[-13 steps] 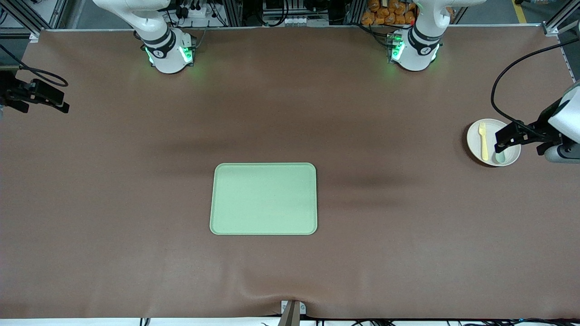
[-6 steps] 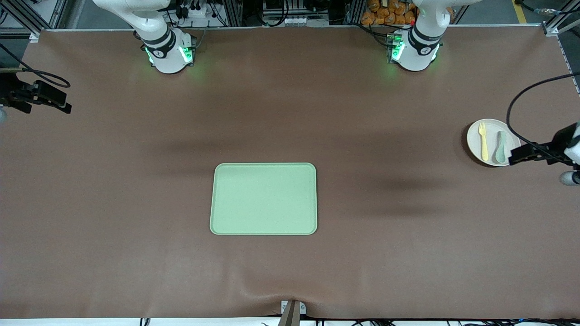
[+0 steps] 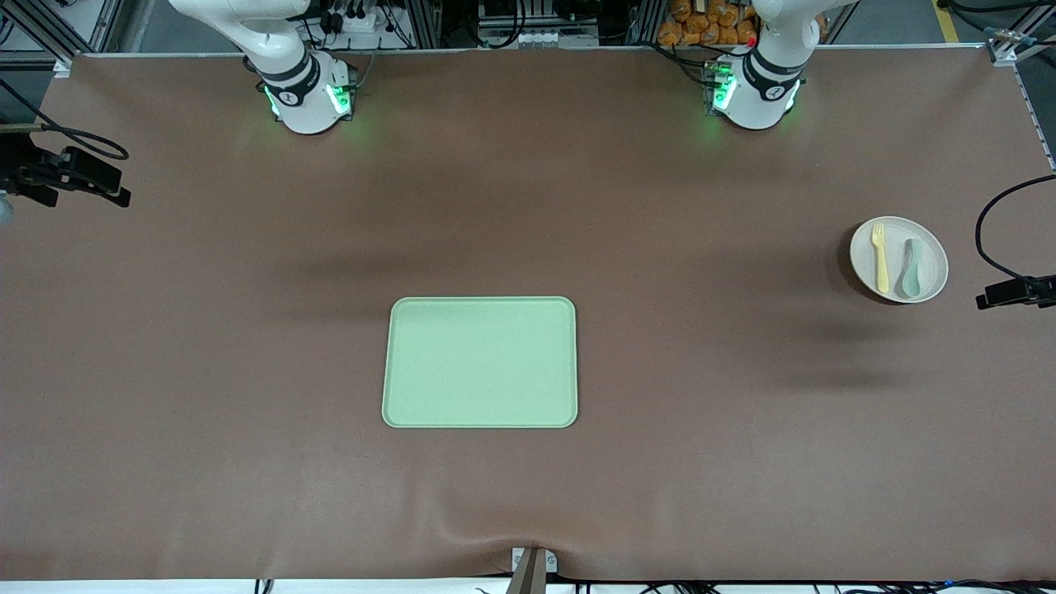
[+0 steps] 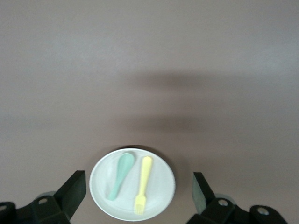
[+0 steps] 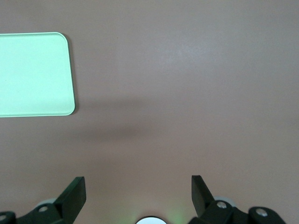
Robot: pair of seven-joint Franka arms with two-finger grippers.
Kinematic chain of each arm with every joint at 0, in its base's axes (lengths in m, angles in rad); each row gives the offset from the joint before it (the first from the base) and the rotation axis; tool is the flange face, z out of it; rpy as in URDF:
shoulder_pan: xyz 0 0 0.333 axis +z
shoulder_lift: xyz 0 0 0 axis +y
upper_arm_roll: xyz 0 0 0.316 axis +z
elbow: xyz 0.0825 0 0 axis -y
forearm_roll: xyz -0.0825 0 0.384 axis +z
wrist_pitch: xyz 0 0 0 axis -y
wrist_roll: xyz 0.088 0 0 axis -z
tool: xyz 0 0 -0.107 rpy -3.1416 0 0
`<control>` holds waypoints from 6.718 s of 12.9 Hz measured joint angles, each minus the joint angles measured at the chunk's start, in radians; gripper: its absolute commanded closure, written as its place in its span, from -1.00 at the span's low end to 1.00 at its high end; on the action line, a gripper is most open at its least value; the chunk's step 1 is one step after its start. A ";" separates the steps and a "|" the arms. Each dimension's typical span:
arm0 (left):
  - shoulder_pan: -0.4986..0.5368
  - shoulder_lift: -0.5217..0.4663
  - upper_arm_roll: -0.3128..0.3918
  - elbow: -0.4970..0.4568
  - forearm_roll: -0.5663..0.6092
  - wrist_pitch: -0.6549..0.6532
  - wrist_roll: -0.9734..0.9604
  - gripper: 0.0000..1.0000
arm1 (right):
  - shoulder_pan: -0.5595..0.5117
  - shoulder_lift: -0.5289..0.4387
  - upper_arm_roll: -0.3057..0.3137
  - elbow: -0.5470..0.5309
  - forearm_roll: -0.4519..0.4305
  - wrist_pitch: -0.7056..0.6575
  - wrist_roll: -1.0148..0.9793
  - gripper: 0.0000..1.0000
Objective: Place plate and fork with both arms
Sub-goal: 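Lower the left gripper onto the plate rim and close on it, then carry the plate with the left gripper onto the green tray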
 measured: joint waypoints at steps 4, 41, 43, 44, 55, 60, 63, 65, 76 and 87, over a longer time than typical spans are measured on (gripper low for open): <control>0.126 0.063 0.000 -0.073 -0.041 0.084 0.160 -1.00 | 0.000 0.000 0.000 0.000 0.000 0.000 0.000 -1.00; 0.325 0.169 -0.014 -0.385 -0.074 0.433 0.421 1.00 | 0.001 0.000 0.001 -0.001 0.000 0.001 0.000 -1.00; 0.325 0.169 -0.025 -0.382 -0.074 0.420 0.421 1.00 | 0.001 0.000 0.001 -0.002 0.000 0.001 0.000 -1.00; 0.325 0.169 -0.033 -0.377 -0.074 0.409 0.422 1.00 | 0.001 0.000 0.001 -0.002 0.000 0.001 0.000 -1.00; 0.322 0.168 -0.216 -0.179 -0.175 0.189 0.389 1.00 | 0.001 0.000 0.001 -0.003 0.000 0.000 0.000 -1.00; 0.254 0.169 -0.371 -0.124 -0.180 0.188 0.146 1.00 | 0.001 0.000 0.001 -0.004 0.000 0.000 0.000 -1.00; 0.127 0.170 -0.375 -0.095 -0.180 0.188 -0.025 1.00 | 0.001 0.000 0.001 -0.004 0.000 0.000 0.000 -1.00; 0.063 0.182 -0.375 -0.087 -0.181 0.188 -0.110 1.00 | 0.001 0.000 0.001 -0.004 0.000 0.000 0.000 -1.00; -0.335 0.304 -0.373 0.084 -0.207 0.224 -0.645 1.00 | 0.002 0.000 0.001 -0.005 0.000 0.000 0.000 -1.00; -0.676 0.498 -0.357 0.189 -0.207 0.535 -0.994 1.00 | 0.002 0.000 0.002 -0.005 0.000 0.001 0.000 -1.00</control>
